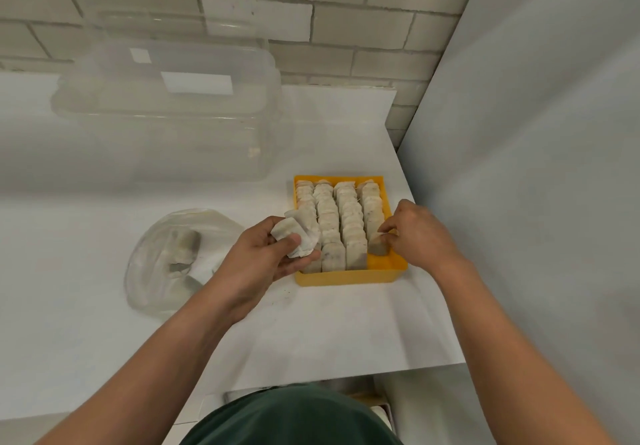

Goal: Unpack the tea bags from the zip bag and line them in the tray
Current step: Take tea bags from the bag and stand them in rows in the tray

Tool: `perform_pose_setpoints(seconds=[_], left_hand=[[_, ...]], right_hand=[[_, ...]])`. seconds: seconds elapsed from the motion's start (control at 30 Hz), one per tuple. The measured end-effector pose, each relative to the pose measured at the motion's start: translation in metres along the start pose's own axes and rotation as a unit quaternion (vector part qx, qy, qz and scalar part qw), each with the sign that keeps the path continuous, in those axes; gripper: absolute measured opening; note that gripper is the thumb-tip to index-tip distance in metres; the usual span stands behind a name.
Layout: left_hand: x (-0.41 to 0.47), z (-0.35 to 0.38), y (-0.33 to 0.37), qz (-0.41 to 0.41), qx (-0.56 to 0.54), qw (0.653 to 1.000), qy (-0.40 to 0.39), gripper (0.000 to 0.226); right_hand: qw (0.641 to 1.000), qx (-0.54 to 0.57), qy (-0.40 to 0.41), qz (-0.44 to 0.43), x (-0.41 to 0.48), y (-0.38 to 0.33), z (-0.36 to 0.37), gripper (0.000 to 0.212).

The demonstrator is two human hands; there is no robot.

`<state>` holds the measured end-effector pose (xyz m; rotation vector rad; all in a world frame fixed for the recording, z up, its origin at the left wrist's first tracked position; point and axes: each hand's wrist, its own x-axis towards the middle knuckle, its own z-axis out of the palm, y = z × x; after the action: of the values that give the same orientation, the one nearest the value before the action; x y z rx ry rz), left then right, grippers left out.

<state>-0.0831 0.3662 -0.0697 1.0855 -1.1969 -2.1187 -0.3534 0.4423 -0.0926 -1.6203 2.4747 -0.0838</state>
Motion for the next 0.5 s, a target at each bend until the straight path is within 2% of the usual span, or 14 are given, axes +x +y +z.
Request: perform_pose_setpoints(seconds=[0.13, 0.27, 0.37, 0.43, 0.5], left_hand=[[-0.004, -0.003, -0.001, -0.004, -0.001, 1.0, 0.004, 0.018], [-0.004, -0.008, -0.002, -0.007, -0.002, 1.0, 0.016, 0.018], [-0.002, -0.01, -0.001, -0.006, -0.005, 1.0, 0.023, 0.02], [-0.001, -0.01, -0.001, -0.007, -0.007, 1.0, 0.021, 0.02], [-0.001, -0.009, 0.0, -0.009, -0.006, 1.0, 0.018, 0.02]], right_hand=[[1.0, -0.018, 0.022, 0.014, 0.005, -0.004, 0.009, 0.026], [0.999, -0.002, 0.037, 0.028, 0.0, -0.004, 0.011, 0.052], [0.999, -0.027, 0.042, 0.021, -0.005, -0.009, 0.013, 0.034], [0.998, -0.048, 0.02, 0.034, -0.006, -0.014, 0.015, 0.017], [0.997, -0.066, 0.002, 0.046, -0.004, -0.019, 0.015, 0.01]])
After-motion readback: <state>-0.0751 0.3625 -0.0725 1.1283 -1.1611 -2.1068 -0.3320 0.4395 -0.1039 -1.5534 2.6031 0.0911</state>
